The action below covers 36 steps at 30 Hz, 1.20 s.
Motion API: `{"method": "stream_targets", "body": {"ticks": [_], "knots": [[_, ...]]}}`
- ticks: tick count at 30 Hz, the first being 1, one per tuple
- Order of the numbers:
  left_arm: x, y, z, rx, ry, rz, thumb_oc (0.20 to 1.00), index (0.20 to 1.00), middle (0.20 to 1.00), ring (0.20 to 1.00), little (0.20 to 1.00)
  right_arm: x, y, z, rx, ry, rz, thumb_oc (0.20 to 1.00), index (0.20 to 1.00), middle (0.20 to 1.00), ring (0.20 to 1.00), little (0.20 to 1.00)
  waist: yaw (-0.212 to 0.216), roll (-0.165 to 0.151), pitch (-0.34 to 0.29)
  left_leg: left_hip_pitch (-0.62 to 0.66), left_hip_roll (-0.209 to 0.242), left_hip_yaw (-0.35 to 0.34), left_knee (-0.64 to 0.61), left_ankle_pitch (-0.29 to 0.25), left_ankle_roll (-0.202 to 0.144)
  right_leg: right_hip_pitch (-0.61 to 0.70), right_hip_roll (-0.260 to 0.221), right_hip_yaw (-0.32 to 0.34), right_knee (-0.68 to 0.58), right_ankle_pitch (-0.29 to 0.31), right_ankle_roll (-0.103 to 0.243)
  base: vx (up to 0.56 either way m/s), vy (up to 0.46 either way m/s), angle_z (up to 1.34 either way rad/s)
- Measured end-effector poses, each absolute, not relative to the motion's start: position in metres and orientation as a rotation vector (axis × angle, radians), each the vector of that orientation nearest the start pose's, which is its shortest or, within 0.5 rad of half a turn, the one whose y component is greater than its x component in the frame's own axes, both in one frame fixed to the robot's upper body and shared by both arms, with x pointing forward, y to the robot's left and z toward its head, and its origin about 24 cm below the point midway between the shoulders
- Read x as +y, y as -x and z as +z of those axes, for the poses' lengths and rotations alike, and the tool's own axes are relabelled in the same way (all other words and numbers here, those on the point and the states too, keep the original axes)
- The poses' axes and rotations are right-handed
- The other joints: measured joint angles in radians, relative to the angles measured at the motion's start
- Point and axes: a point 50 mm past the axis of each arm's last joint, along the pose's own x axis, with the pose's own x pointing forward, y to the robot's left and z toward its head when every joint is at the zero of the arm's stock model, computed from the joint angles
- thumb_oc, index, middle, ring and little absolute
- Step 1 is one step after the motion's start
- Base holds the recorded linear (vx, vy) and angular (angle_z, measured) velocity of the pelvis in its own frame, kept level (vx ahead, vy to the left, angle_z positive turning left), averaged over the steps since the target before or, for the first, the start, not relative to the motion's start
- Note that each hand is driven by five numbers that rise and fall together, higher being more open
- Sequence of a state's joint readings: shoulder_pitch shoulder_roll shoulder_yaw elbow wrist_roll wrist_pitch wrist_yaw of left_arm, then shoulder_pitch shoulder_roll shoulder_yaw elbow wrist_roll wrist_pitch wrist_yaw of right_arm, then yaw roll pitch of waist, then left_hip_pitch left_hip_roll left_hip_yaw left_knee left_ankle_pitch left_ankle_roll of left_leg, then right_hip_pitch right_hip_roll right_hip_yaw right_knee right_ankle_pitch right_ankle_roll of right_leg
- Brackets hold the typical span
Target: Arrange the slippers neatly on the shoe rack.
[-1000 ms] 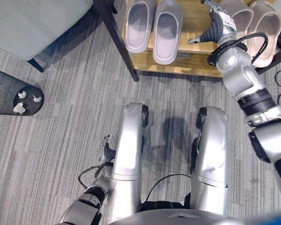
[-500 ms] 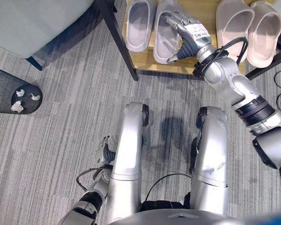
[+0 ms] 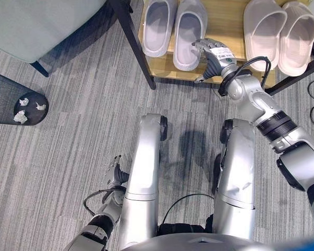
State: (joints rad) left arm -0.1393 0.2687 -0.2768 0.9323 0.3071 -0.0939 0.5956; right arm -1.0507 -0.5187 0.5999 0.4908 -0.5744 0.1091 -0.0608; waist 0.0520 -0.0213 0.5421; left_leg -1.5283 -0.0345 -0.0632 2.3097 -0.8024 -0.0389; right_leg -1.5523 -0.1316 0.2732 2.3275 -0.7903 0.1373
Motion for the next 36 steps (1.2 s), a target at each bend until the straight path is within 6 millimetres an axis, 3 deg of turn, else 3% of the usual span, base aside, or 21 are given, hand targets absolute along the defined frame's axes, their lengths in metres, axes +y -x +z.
{"method": "stream_targets", "body": {"ticks": [8,22,36], "knots": [[0.22,-0.201,-0.108,0.58,-0.913,0.245,1.0,1.0,1.0,1.0,1.0,-0.096,-0.395,0.218,-0.478,1.489,0.143,1.0,1.0,1.0,1.0,1.0,0.002,-0.001,0.001,0.002,-0.001,-0.002,0.001,0.0,0.0,0.003,0.0,-0.001,0.001,0.0,0.0,0.0,0.0,0.0],[0.214,-0.208,-0.103,0.511,-0.888,0.297,1.0,1.0,1.0,1.0,1.0,-0.106,-0.408,0.213,-0.444,1.496,0.065,1.0,1.0,1.0,1.0,1.0,0.019,-0.001,0.001,0.004,-0.01,-0.005,0.014,0.0,0.0,0.014,-0.007,0.002,0.015,-0.009,0.005,0.0,0.003,0.01],[0.215,-0.193,-0.111,0.548,-0.877,0.285,1.0,1.0,1.0,1.0,1.0,-0.12,-0.417,0.219,-0.398,1.499,-0.005,1.0,1.0,1.0,1.0,1.0,0.028,-0.001,0.001,0.0,-0.018,-0.01,0.017,0.0,0.0,0.019,-0.011,-0.001,0.015,-0.01,0.005,0.0,0.006,0.0]]}}
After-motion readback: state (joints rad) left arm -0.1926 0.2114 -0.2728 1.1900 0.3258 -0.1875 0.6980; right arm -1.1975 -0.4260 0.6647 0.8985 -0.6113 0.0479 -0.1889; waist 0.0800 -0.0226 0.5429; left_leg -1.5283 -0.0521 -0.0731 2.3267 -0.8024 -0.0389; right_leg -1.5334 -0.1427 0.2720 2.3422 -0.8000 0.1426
